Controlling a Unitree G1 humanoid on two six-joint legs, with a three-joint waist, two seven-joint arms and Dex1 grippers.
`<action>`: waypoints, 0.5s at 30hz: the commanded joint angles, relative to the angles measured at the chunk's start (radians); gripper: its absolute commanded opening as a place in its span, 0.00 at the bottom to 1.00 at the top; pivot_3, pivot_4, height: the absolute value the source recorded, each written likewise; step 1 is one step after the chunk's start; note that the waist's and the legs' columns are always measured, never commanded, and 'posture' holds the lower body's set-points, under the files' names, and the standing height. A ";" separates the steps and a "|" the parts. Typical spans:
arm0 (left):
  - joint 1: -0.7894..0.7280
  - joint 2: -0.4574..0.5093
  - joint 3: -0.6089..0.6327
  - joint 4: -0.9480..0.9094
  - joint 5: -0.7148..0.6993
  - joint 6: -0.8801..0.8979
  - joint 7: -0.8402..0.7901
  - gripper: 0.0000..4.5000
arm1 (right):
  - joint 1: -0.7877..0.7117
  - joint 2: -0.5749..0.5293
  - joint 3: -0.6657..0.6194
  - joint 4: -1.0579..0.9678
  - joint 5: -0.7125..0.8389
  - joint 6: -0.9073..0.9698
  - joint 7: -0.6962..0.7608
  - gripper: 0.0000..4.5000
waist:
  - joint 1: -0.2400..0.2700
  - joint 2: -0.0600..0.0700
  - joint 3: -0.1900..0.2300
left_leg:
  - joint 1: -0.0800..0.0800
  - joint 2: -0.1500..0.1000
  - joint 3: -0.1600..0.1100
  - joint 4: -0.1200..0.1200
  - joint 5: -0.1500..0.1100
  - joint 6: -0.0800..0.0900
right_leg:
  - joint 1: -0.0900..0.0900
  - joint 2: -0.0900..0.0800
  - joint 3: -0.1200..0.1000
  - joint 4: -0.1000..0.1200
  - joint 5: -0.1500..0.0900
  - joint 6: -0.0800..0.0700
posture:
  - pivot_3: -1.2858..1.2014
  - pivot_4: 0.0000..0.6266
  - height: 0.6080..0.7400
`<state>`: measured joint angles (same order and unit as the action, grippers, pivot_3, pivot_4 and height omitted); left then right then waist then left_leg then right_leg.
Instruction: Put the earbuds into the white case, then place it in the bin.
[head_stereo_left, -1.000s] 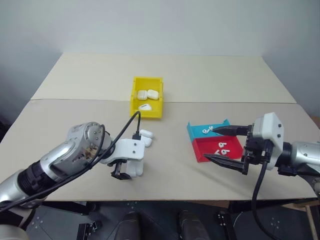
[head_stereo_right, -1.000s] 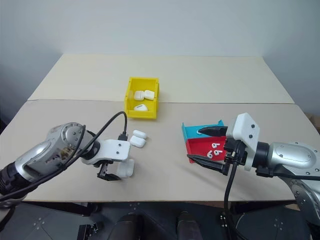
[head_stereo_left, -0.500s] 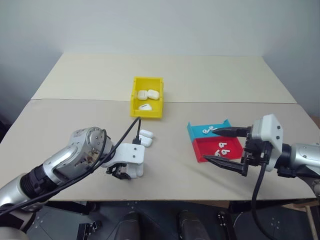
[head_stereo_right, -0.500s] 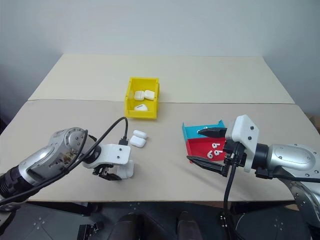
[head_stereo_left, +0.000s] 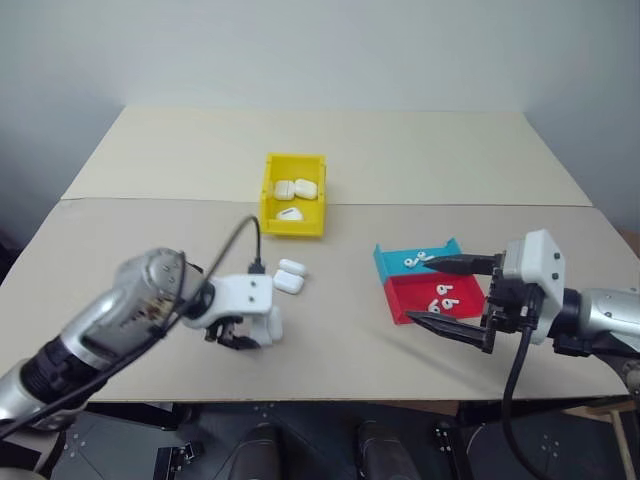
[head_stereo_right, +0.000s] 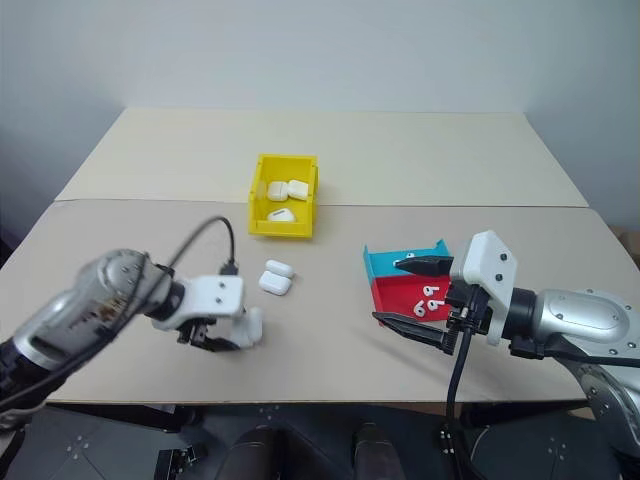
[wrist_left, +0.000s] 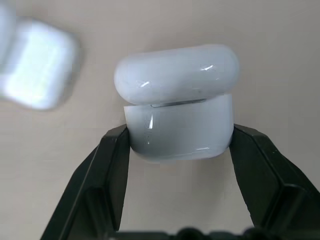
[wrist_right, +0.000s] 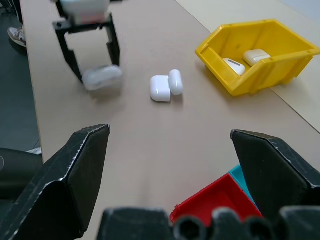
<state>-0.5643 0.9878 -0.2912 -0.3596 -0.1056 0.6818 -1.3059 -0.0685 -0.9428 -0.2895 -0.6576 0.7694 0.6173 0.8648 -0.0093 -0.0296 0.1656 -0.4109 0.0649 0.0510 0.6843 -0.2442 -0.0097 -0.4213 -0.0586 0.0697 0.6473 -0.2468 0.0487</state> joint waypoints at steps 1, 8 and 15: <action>0.024 -0.088 0.251 0.073 -0.164 -0.081 0.050 0.61 | -0.012 0.006 -0.032 -0.006 0.019 -0.007 -0.002 1.00 | 0.000 0.000 0.000 | 0.000 0.000 0.000 0.000 0.000 0.000 | 0.000 0.000 0.000 0.000 0.000 0.000 | 0.52 0.24 1.00; 0.049 -0.401 0.500 0.131 -0.467 -0.179 0.148 0.61 | -0.076 0.005 -0.012 0.053 0.020 -0.001 0.015 1.00 | 0.002 -0.001 -0.001 | -0.001 0.000 -0.001 0.002 0.000 0.000 | 0.001 -0.001 -0.001 0.000 0.000 0.000 | 0.52 0.24 1.00; 0.030 -0.512 0.451 0.108 -0.628 -0.144 0.162 0.61 | -0.114 -0.015 -0.014 0.103 0.003 -0.005 0.049 1.00 | -0.002 -0.001 -0.001 | 0.000 0.000 -0.001 0.002 0.000 0.000 | 0.002 0.000 -0.001 0.001 0.001 0.001 | 0.52 0.24 1.00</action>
<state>-0.5119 0.4881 0.1703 -0.2098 -0.7008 0.5494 -1.1588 -0.1624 -0.9382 -0.2844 -0.5502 0.7684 0.6175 0.9026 -0.0112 -0.0304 0.1649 -0.4110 0.0645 0.0498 0.6868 -0.2443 -0.0097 -0.4196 -0.0591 0.0691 0.6479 -0.2462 0.0493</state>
